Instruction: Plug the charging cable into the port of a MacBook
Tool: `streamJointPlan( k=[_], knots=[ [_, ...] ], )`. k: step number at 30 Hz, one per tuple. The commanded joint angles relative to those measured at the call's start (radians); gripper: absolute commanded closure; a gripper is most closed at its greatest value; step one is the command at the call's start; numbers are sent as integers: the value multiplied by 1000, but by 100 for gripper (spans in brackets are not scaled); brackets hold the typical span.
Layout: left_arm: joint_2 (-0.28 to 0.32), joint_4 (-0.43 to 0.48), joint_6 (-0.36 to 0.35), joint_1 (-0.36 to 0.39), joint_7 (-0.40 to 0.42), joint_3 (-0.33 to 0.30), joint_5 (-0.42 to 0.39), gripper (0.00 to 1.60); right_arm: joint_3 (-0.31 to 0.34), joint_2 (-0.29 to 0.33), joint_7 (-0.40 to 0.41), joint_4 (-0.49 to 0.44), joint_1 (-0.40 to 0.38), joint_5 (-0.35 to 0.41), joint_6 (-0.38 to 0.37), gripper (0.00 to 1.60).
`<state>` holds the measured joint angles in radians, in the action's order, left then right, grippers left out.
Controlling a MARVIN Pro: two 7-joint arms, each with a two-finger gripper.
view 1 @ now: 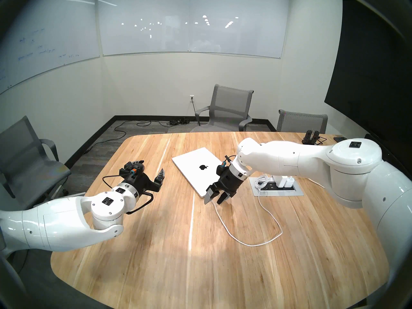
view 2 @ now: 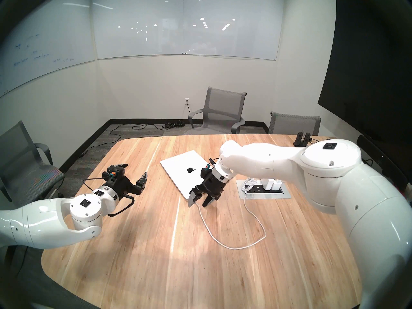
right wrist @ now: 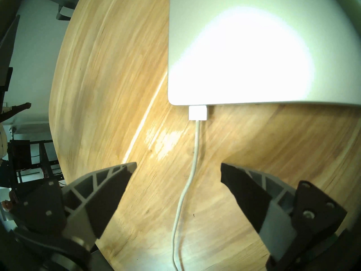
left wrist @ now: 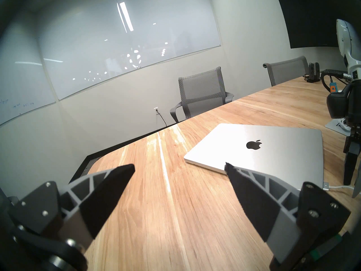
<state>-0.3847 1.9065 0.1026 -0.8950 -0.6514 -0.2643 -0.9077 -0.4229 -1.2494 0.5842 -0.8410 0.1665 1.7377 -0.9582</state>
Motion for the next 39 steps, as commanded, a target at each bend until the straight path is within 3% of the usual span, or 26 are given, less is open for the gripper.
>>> streamJointPlan(
  k=[1, 12, 16, 18, 28, 39],
  knots=[
    [-2, 2, 4, 14, 1, -13, -2, 0, 9, 50, -20, -43, -56, 0, -2, 0],
    [-2, 2, 4, 14, 0, -13, -1, 0, 22, 126, -101, -190, -120, -30, 33, 0],
    [-2, 2, 4, 14, 0, -13, -1, 0, 39, 171, -117, -245, -154, -44, 49, 0],
    [-2, 2, 4, 14, 0, -12, 0, 0, 60, 222, -127, -290, -181, -54, 74, 0],
    [-2, 2, 4, 14, -1, -12, 0, 0, 107, 337, -123, -350, -197, -40, 199, 0],
    [-1, 2, 3, 13, -1, -12, 0, 0, 76, 459, -101, -367, -183, 1, 317, 0]
  ],
)
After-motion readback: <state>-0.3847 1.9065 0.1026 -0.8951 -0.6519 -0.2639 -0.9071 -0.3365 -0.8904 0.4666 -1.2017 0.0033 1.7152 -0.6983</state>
